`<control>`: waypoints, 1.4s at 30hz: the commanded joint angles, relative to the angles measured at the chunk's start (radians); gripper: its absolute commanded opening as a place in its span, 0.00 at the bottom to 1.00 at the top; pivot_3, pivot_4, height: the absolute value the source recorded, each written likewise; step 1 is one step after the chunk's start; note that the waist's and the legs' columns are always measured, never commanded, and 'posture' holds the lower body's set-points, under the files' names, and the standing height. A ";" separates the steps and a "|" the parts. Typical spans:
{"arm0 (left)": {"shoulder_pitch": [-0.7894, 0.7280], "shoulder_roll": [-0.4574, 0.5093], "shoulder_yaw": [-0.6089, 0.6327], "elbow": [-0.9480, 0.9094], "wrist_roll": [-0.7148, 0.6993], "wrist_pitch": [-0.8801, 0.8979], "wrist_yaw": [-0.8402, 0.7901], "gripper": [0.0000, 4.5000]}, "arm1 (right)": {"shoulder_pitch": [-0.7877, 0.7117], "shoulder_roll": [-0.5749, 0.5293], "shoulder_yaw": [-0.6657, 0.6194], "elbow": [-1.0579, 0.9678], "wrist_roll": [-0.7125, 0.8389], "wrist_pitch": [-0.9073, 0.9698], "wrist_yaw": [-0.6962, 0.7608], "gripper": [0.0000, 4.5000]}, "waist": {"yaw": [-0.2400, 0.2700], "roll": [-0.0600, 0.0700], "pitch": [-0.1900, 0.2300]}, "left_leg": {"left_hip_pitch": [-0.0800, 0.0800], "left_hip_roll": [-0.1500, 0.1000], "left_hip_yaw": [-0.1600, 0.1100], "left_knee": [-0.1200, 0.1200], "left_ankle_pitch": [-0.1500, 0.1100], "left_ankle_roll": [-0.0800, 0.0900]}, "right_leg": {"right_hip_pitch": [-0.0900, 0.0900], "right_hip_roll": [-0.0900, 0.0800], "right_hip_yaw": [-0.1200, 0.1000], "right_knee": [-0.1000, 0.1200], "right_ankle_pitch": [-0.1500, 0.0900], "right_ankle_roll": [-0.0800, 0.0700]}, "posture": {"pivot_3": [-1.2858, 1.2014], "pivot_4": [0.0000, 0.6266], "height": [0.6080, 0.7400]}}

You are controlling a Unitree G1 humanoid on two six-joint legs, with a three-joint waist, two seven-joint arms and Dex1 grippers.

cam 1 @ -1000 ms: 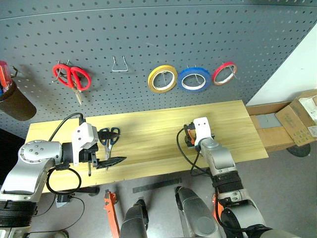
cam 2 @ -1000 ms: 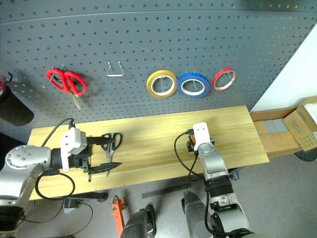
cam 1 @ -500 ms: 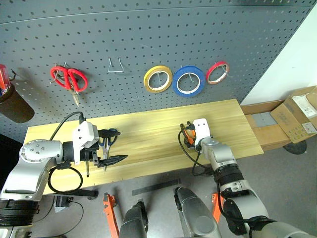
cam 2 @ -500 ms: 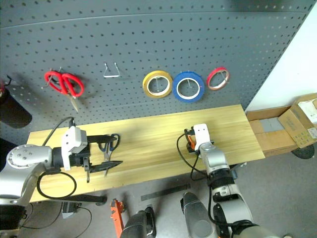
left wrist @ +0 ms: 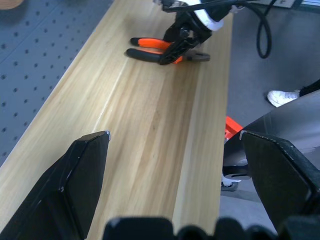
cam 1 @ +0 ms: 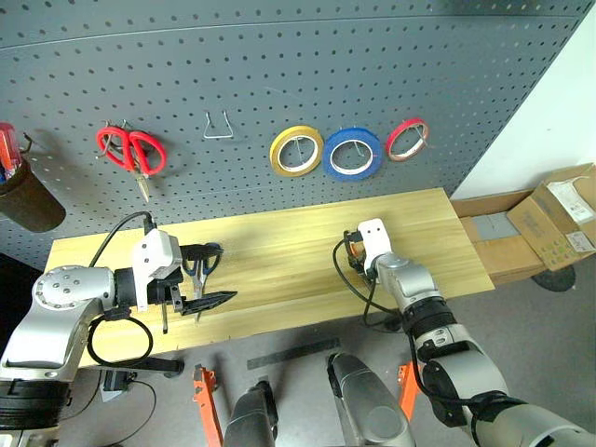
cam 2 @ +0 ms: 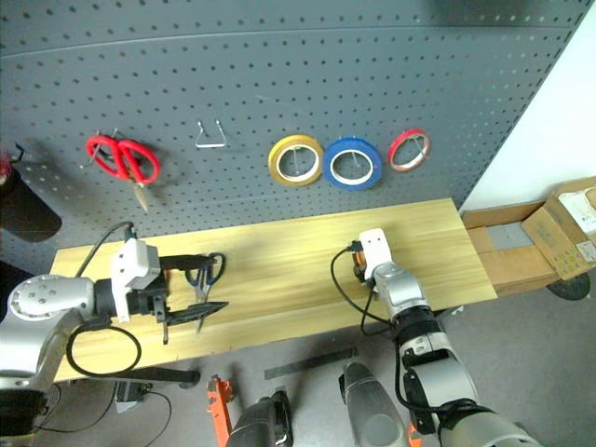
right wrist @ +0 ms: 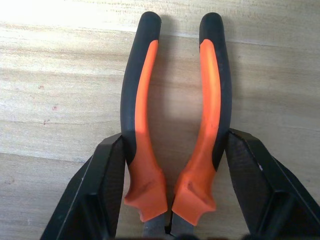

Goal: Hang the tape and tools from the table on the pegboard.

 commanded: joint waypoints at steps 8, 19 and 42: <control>0.057 -0.061 0.244 -0.073 -0.132 0.041 0.148 1.00 | 0.101 0.087 0.153 -0.621 0.096 0.059 0.163 0.55 | 0.005 0.001 0.001 | -0.001 0.002 0.000 0.000 0.000 0.000 | -0.003 0.000 0.000 0.002 0.000 -0.001 | 0.42 0.41 1.00; 0.265 -0.087 0.489 -0.161 -0.152 0.050 0.227 1.00 | -0.059 0.207 0.207 -0.766 0.182 -0.017 0.200 0.55 | 0.072 0.001 0.001 | -0.001 0.010 0.001 0.000 0.000 0.000 | -0.004 0.003 -0.002 -0.001 0.002 -0.005 | 0.45 0.43 1.00; 0.130 -0.129 0.412 -0.181 -0.137 0.034 0.347 1.00 | -0.822 0.335 0.034 0.243 0.206 -0.856 0.034 0.55 | 0.137 0.000 0.002 | -0.008 0.015 0.003 -0.001 0.000 -0.001 | -0.012 0.012 -0.003 -0.001 0.006 -0.013 | 0.47 0.43 1.00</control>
